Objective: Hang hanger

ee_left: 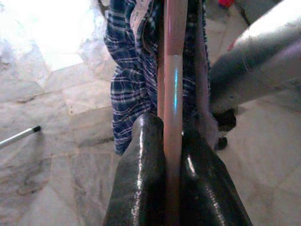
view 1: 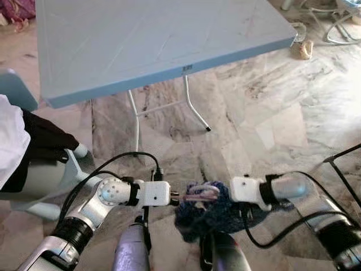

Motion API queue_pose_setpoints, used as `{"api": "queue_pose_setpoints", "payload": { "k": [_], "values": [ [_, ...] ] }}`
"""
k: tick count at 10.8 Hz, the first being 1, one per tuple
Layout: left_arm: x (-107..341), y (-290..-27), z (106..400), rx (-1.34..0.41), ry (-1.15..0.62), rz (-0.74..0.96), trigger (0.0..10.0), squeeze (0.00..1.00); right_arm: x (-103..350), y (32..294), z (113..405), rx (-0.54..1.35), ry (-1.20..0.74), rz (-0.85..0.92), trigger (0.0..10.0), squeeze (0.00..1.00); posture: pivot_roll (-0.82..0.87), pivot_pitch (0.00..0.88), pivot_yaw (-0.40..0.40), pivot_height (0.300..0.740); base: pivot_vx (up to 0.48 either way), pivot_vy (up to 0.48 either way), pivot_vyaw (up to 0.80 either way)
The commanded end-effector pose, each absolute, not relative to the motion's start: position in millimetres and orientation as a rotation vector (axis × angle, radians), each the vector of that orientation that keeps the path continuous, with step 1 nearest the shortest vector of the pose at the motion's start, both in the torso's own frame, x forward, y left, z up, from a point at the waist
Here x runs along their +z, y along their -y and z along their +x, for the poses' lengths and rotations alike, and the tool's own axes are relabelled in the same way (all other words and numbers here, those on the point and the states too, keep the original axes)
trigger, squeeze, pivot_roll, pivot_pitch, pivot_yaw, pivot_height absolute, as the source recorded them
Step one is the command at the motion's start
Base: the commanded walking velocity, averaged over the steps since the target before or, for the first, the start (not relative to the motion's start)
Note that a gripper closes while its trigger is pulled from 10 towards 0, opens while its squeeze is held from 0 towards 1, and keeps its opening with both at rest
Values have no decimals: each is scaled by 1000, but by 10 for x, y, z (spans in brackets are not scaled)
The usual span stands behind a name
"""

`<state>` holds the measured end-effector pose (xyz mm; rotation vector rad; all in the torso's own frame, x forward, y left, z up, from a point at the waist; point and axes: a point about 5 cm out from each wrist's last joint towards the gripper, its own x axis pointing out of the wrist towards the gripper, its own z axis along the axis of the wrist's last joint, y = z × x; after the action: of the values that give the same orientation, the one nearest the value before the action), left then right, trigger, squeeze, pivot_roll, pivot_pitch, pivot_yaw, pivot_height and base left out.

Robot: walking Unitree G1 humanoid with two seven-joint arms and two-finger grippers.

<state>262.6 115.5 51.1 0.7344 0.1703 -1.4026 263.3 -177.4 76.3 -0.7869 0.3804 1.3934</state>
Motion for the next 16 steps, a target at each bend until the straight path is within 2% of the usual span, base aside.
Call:
{"api": "queue_pose_setpoints", "payload": {
  "k": [1, 3, 5, 7, 8, 10, 12, 14, 15, 16],
  "values": [
    [489, -1128, 2615, -1398, -152, 736, 0, 0, 745, 1778, 2645, 1376, -368, -793, 10000, 1000, -65, 243, 15, 740, 0, 0, 0],
    [453, -1123, 2596, -1397, -161, 730, 0, 0, 778, 1801, 2669, 1372, -369, -781, 10000, 1000, -67, 241, 14, 740, 0, 0, 0],
    [419, -1197, 2692, -1291, -188, 776, 0, 0, 815, 1799, 2730, 1331, -317, -799, 10000, 1000, -68, 240, 15, 740, 0, 0, 0],
    [421, -1226, 2762, -1186, -196, 723, 0, 0, 904, 1756, 2802, 1286, -236, -787, 10000, 1000, -67, 241, 9, 740, 0, 0, 0],
    [460, -1255, 2928, -1018, -199, 648, 0, 0, 970, 1665, 2877, 1270, -169, -799, 10000, 1000, -54, 236, 4, 740, 0, 0, 0],
    [518, -1313, 3012, -868, -165, 572, 0, 0, 1150, 1572, 3056, 1158, -40, -779, 10000, 1000, -42, 237, -2, 740, 0, 0, 0],
    [546, -1312, 3013, -832, -131, 539, 0, 0, 1121, 1538, 3068, 1145, -25, -802, 10000, 1000, -32, 240, -2, 740, 0, 0, 0],
    [598, -1244, 3036, -808, -94, 482, 0, 0, 1173, 1503, 3154, 1007, 67, -777, 10000, 1000, -33, 241, 0, 740, 0, 0, 0],
    [625, -1209, 3045, -815, -77, 486, 0, 0, 1264, 1532, 3247, 858, 129, -772, 10000, 1000, -38, 243, -3, 740, 0, 0, 0],
    [634, -1155, 3039, -842, -69, 488, 0, 0, 1358, 1582, 3336, 712, 167, -696, 10000, 1000, -42, 244, -2, 740, 0, 0, 0]
  ]
}}
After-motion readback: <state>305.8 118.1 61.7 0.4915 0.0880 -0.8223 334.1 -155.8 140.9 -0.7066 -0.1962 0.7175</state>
